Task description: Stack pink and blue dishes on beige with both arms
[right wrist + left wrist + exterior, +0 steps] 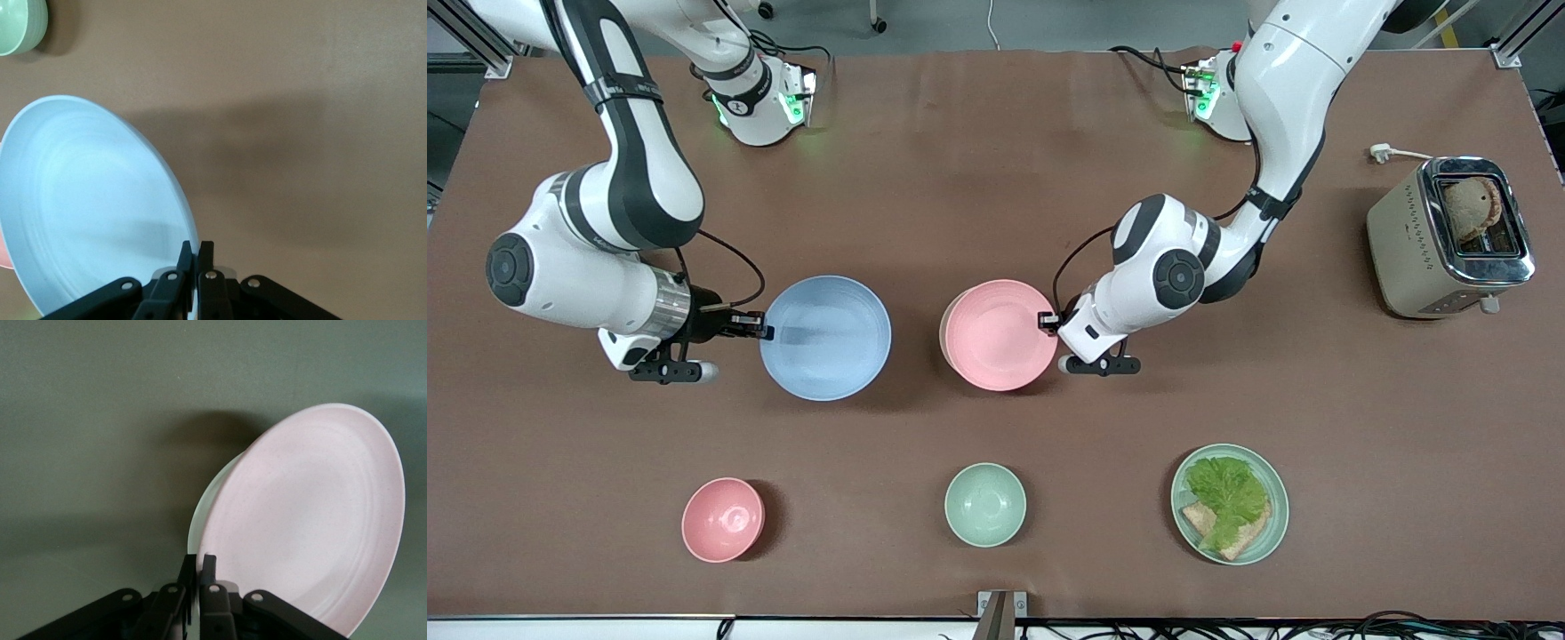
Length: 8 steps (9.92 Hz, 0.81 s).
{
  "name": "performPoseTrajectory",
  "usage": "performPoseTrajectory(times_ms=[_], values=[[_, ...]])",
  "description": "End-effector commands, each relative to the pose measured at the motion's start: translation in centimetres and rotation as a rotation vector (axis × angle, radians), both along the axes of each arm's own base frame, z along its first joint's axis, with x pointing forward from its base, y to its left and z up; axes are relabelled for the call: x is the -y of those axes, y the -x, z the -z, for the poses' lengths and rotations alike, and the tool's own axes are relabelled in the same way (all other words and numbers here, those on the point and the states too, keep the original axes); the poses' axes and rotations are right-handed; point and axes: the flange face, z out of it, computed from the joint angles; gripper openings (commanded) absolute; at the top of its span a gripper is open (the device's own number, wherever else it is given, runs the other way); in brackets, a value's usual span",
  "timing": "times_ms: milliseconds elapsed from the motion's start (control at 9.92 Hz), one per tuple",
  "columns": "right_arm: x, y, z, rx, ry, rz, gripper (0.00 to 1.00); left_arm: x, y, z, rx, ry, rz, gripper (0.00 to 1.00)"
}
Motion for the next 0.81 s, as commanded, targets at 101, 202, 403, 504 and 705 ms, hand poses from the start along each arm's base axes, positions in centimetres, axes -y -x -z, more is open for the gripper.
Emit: performPoseTrajectory(times_ms=[101, 202, 403, 504, 705], values=[[0.1, 0.7, -0.5, 0.009, -0.005, 0.03, 0.01, 0.0, 0.2, 0.1, 0.009, 0.008, -0.003, 0.0], [0.0, 0.7, -0.5, 0.009, -0.006, 0.028, 0.01, 0.0, 0.2, 0.0, 0.01, 0.01, -0.004, 0.01], [-0.1, 0.7, -0.4, 0.009, -0.005, 0.027, 0.01, 0.4, 0.5, 0.5, 0.003, 0.008, 0.003, 0.01], [0.0, 0.6, -0.4, 0.009, -0.005, 0.029, 0.01, 0.4, 0.6, 0.9, -0.004, 0.005, 0.004, 0.01], [-0.1, 0.6, -0.4, 0.01, -0.005, 0.028, 0.01, 0.6, 0.7, 1.9, 0.003, 0.007, -0.001, 0.01]])
